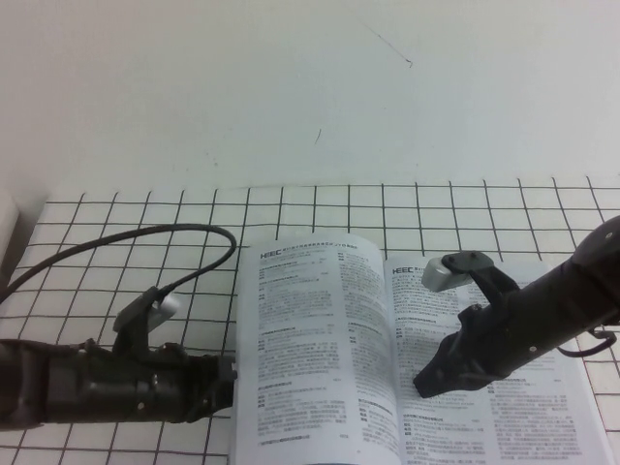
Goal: Close book
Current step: 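Close the open booklet and leave it lying on the table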
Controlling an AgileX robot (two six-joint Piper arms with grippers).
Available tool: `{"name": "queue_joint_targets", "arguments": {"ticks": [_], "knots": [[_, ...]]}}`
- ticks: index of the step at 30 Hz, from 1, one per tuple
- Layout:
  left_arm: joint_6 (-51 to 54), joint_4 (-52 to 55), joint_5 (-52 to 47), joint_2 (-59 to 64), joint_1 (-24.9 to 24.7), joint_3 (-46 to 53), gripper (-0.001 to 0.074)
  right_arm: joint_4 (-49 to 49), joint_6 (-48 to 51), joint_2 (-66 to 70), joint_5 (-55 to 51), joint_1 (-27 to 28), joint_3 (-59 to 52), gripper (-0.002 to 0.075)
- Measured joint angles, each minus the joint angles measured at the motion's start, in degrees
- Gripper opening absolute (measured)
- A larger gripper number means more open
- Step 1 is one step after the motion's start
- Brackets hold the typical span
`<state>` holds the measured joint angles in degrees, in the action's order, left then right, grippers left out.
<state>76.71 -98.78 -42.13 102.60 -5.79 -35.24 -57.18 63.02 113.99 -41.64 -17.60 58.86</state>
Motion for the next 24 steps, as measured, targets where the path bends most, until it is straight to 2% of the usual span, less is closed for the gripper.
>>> {"name": "queue_joint_targets", "arguments": {"ticks": [7,15,19,24], "knots": [[-1.6,0.2,-4.3,0.1,-7.1,-5.8,-0.0004,0.0,0.0,0.1,0.0,0.0,0.0,-0.0003],[-6.0,1.3,-5.7,-1.3,-15.3,-17.0,-0.0004,0.1,0.0,0.2,0.2,0.1,0.0,-0.0003],[-9.9,3.0,-5.5,-4.3,-16.3,-22.7,-0.0004,0.2,0.1,0.2,0.2,0.1,0.0,-0.0003],[-16.2,10.6,-5.5,-10.4,-16.4,-29.8,-0.0004,1.1,0.1,-1.1,1.1,0.1,0.0,-0.0003]]}}
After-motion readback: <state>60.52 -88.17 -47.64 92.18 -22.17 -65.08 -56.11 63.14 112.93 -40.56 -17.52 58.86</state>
